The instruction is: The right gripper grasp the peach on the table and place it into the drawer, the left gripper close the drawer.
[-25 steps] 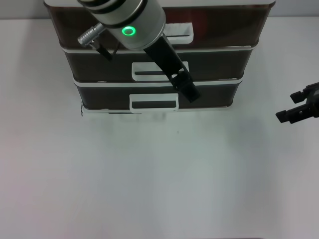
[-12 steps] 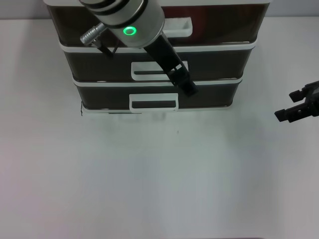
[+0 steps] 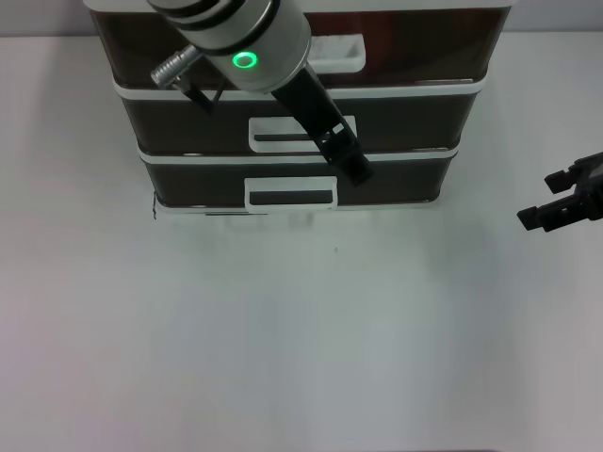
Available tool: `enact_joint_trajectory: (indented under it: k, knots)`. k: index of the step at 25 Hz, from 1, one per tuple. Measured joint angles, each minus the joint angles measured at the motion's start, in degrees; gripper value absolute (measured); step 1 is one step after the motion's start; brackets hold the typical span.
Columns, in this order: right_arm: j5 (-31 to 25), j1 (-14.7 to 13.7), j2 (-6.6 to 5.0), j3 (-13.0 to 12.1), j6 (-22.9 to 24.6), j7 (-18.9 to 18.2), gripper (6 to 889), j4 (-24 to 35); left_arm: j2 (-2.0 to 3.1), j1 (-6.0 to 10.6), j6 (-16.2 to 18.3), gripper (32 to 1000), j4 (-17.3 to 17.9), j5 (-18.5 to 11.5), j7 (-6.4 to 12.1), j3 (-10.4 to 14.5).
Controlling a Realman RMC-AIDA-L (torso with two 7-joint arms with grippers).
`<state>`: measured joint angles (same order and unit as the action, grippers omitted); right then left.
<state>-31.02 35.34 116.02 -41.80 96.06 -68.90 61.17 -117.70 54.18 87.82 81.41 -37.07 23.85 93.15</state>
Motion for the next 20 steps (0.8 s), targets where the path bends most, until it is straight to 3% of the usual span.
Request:
enact_joint_trajectory:
  k: [5, 9, 15, 20]
  knots:
    - [0.0, 0.0, 0.00, 0.0, 0.0, 0.0, 793, 0.0, -0.01, -0.39, 1.5, 817, 0.9, -2.5, -0.72, 0.0]
    - [0.0, 0.0, 0.00, 0.0, 0.0, 0.0, 793, 0.0, -0.03, -1.82, 2.8, 817, 4.4, -4.0, -2.32, 1.1]
    - [0.0, 0.0, 0.22, 0.0, 0.0, 0.0, 793, 0.0, -0.06, -4.21, 5.1, 817, 10.2, -4.2, -5.92, 5.7]
    - [0.0, 0.0, 0.26, -0.2, 0.0, 0.0, 793, 0.0, -0.07, -4.64, 5.7, 817, 12.1, -3.9, -8.12, 9.5]
